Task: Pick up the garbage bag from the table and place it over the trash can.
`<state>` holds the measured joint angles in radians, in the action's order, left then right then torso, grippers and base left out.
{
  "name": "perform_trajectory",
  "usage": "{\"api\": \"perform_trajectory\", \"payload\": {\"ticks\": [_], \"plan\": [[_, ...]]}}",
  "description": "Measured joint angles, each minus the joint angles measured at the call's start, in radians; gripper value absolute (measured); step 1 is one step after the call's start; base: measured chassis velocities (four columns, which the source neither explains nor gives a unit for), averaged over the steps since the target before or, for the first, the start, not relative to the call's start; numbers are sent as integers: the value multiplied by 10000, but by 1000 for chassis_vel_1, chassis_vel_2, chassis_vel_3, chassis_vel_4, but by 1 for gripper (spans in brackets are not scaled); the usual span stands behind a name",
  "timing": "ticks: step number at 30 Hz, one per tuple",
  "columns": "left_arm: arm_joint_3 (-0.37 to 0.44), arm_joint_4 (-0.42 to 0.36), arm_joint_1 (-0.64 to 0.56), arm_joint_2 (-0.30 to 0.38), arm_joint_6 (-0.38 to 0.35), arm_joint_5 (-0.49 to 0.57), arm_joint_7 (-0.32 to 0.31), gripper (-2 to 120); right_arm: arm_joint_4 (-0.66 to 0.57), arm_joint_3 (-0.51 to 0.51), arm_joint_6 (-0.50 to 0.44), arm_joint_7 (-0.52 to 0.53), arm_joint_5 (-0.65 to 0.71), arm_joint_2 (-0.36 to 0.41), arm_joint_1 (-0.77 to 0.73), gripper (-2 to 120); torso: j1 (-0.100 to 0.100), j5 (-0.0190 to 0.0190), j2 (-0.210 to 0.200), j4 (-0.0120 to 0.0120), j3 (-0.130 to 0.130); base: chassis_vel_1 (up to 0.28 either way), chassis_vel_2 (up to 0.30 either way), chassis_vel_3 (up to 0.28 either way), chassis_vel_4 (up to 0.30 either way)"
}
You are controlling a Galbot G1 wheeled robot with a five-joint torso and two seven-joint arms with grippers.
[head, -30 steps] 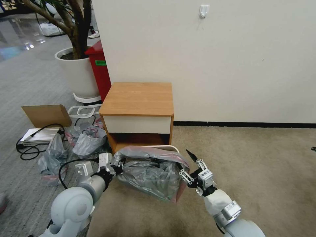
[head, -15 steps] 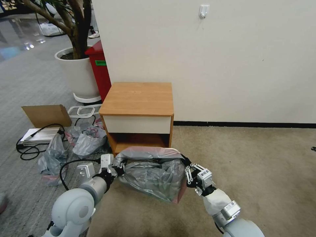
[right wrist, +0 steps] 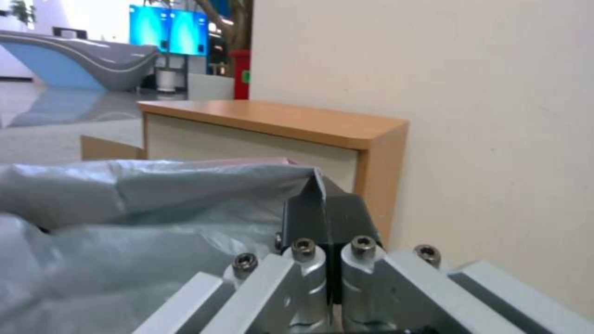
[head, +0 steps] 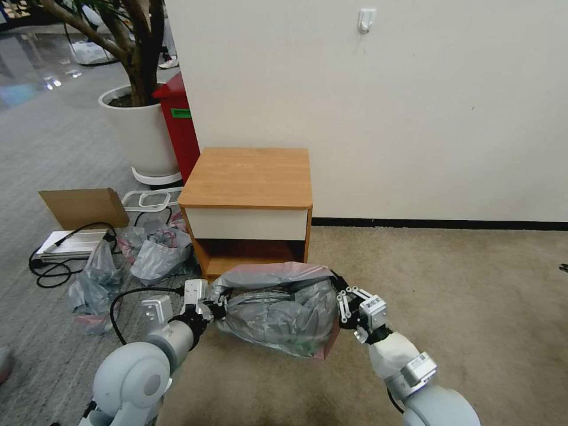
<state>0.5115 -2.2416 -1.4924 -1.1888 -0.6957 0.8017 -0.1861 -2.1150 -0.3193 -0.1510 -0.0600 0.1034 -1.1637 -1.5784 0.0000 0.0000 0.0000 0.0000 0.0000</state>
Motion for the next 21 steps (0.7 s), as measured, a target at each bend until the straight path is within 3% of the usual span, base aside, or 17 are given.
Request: {"api": "perform_trajectory", "payload": {"ticks": [11, 21], "plan": [[59, -316, -89, -32, 316, 392, 368, 3, 645, -108, 130, 74, 306, 3, 207, 0, 0, 1, 0, 0, 0, 0, 0, 0, 0], [134, -670, -163, -209, 406, 1781, 282, 5, 1492, -6, 65, 88, 371, -173, 562, 0, 0, 0, 0, 0, 0, 0, 0, 0, 0]]}}
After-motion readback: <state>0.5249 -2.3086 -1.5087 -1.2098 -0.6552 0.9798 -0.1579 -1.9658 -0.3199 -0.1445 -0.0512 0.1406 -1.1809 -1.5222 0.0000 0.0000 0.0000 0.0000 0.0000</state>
